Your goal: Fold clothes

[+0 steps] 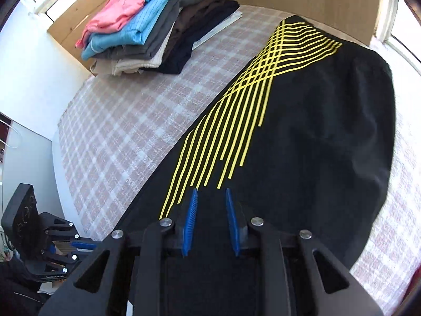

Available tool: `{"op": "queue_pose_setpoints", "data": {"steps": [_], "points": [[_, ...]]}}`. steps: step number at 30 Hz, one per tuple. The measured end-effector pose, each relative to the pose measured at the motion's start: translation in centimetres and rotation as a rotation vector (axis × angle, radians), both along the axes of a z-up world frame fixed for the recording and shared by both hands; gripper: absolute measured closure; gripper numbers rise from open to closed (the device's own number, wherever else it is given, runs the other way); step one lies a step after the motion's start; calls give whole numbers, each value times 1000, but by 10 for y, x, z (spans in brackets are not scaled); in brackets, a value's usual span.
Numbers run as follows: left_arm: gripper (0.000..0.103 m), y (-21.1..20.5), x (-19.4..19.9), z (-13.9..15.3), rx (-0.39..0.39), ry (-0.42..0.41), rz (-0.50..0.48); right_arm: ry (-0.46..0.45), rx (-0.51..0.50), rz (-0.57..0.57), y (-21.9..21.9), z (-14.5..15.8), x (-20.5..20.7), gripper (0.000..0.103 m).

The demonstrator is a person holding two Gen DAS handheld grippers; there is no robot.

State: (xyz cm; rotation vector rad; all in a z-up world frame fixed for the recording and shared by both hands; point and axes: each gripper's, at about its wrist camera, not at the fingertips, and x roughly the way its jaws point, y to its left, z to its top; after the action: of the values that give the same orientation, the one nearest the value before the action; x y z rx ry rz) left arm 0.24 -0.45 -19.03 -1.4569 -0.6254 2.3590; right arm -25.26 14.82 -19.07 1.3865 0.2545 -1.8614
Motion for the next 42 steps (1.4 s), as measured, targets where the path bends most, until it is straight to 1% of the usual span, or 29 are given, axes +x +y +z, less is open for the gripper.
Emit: {"op": "queue_pose_setpoints", "data": {"steps": [1, 2, 4, 7, 8, 10, 11, 12, 13, 15, 17, 18, 21, 22, 23, 24, 26, 29, 31, 33, 35, 40, 42], "points": [[82, 0, 4, 5, 4, 6, 4, 27, -11, -39, 21, 9, 7, 55], [76, 1, 6, 8, -8, 10, 8, 43, -15, -72, 42, 14, 17, 52], [76, 7, 6, 8, -44, -6, 6, 49, 15, -111, 78, 11, 39, 52], [76, 19, 0, -1, -88, -52, 0, 64, 83, -174, 123, -2, 68, 52], [73, 23, -4, -6, -125, -64, -6, 54, 102, -191, 133, -10, 76, 52], [73, 35, -10, -9, -247, -82, -20, 4, 103, -220, 149, -25, 86, 52], [73, 40, -13, -10, -301, -91, -25, -17, 94, -224, 153, -32, 90, 52], [72, 40, -14, -11, -315, -106, -24, -35, 88, -225, 157, -39, 93, 52], [69, 40, -15, -12, -304, -117, -26, -42, 89, -226, 159, -44, 96, 51], [68, 43, -15, -14, -289, -125, -50, -25, 90, -218, 158, -46, 103, 51], [63, 52, -18, -16, -305, -120, -81, -8, 91, -218, 156, -47, 110, 51], [63, 55, -20, -16, -310, -121, -95, -2, 92, -227, 154, -47, 114, 51], [67, 57, -23, -16, -322, -112, -150, 21, 102, -242, 148, -45, 122, 51], [78, 56, -23, -16, -322, -113, -172, 36, 112, -253, 146, -45, 124, 51], [96, 54, -24, -16, -304, -116, -191, 45, 123, -275, 143, -44, 126, 51], [99, 51, -24, -17, -286, -118, -211, 41, 119, -296, 142, -43, 128, 51], [100, 42, -25, -18, -234, -123, -242, 23, 94, -337, 142, -42, 132, 51], [100, 23, -27, -17, -118, -133, -252, -1, 65, -395, 143, -42, 138, 48], [100, 9, -31, -18, -40, -147, -242, -33, 19, -437, 148, -42, 142, 48], [100, 1, -33, -18, 8, -152, -244, -69, -33, -476, 153, -43, 144, 48], [100, -1, -35, -17, 13, -150, -263, -58, -40, -484, 151, -42, 146, 48], [100, 6, -36, -23, 13, -163, -315, -12, -43, -433, 136, -42, 149, 48], [100, 10, -38, -26, 16, -167, -328, 12, -24, -420, 132, -41, 152, 49]]}}
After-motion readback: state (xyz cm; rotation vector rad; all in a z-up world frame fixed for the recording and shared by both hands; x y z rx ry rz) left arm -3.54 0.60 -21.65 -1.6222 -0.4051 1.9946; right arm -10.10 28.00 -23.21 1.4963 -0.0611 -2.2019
